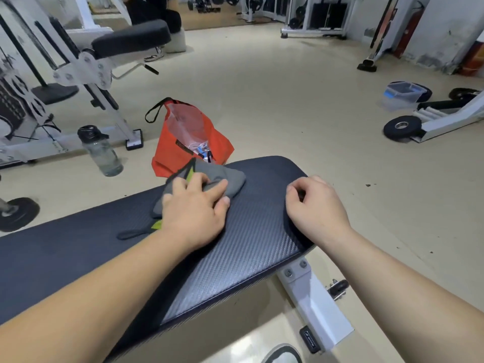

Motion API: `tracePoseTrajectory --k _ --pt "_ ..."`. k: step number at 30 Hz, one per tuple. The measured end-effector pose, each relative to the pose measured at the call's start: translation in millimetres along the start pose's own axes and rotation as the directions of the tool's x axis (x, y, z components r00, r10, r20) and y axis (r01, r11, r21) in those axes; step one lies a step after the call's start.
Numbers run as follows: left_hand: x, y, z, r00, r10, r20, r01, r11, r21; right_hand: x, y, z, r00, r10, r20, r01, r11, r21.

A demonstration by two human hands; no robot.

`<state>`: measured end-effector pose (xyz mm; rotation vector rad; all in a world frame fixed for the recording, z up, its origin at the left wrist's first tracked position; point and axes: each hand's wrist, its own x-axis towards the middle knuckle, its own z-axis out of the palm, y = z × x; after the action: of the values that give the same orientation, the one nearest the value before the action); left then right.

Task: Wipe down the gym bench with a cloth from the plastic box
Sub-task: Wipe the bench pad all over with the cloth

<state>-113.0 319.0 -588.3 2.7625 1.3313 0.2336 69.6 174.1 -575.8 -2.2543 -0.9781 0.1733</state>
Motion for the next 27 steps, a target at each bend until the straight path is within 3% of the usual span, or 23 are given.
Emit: tracePoseTrajectory --k 2,4,6,8,10,12,14,15,17,19,21,23,25,27 --pt "-48.0 6.9 -6.6 0.965 0.259 -0.040 -0.260 0.965 -0.023 -1.1 -8.2 5.3 0.999 -0.040 0.008 0.040 0.999 -0.025" --pt "-74.1 -9.9 -15.2 0.854 0.520 0.005 -0.515 0.847 -0.134 -1.6 -15.0 10.0 0.998 -0.067 0.015 0.068 0.996 -0.054" --pt "-56.7 -39.9 -20.8 0.763 0.644 0.054 -0.631 0.760 -0.157 -1.3 -19.2 12.9 0.996 -0.084 0.024 0.085 0.994 -0.068" --pt "-23.9 -61.4 -15.4 0.864 0.503 0.020 -0.499 0.861 -0.103 -2.5 -22.2 14.0 0.994 -0.105 0.030 0.107 0.993 -0.059" --pt "6.3 -68.3 -6.2 0.988 0.152 -0.037 -0.155 0.984 -0.092 -3.2 -24.6 12.8 0.992 -0.117 0.036 0.119 0.991 -0.055" --pt "19.7 -49.5 0.9 0.987 -0.154 -0.036 0.149 0.984 -0.099 -2.9 -25.9 11.2 0.991 -0.127 0.039 0.129 0.990 -0.052" --pt "6.8 -11.1 -1.4 0.982 -0.187 -0.015 0.185 0.978 -0.094 -1.9 -26.6 11.1 0.991 -0.132 0.034 0.134 0.990 -0.047" --pt "-8.1 9.8 -3.1 0.994 -0.110 -0.021 0.107 0.990 -0.090 -0.8 -26.9 11.4 0.991 -0.134 0.028 0.135 0.990 -0.041" --pt "-50.0 39.1 -2.9 0.980 0.191 -0.063 -0.196 0.975 -0.100 -0.2 -28.2 12.6 0.991 -0.132 0.019 0.133 0.991 -0.022" --pt "-75.2 38.9 -5.9 0.859 0.510 -0.046 -0.509 0.840 -0.187 -3.1 -31.1 12.9 0.990 -0.136 0.027 0.137 0.990 -0.022" --pt "-63.1 11.0 -11.4 0.771 0.635 -0.047 -0.631 0.751 -0.194 -5.1 -33.0 12.3 0.988 -0.152 0.035 0.153 0.988 -0.031" --pt "-43.9 -25.4 -7.8 0.861 0.504 -0.064 -0.508 0.853 -0.122 -8.6 -35.7 10.5 0.984 -0.164 0.064 0.166 0.986 -0.025" --pt "-31.2 -59.0 -6.5 0.984 0.156 -0.081 -0.164 0.981 -0.105 -12.5 -40.7 9.2 0.975 -0.191 0.115 0.193 0.981 -0.012" --pt "-43.1 -65.7 -5.3 0.987 -0.128 -0.097 0.116 0.986 -0.123 -15.9 -47.4 9.6 0.962 -0.224 0.154 0.228 0.974 -0.005"
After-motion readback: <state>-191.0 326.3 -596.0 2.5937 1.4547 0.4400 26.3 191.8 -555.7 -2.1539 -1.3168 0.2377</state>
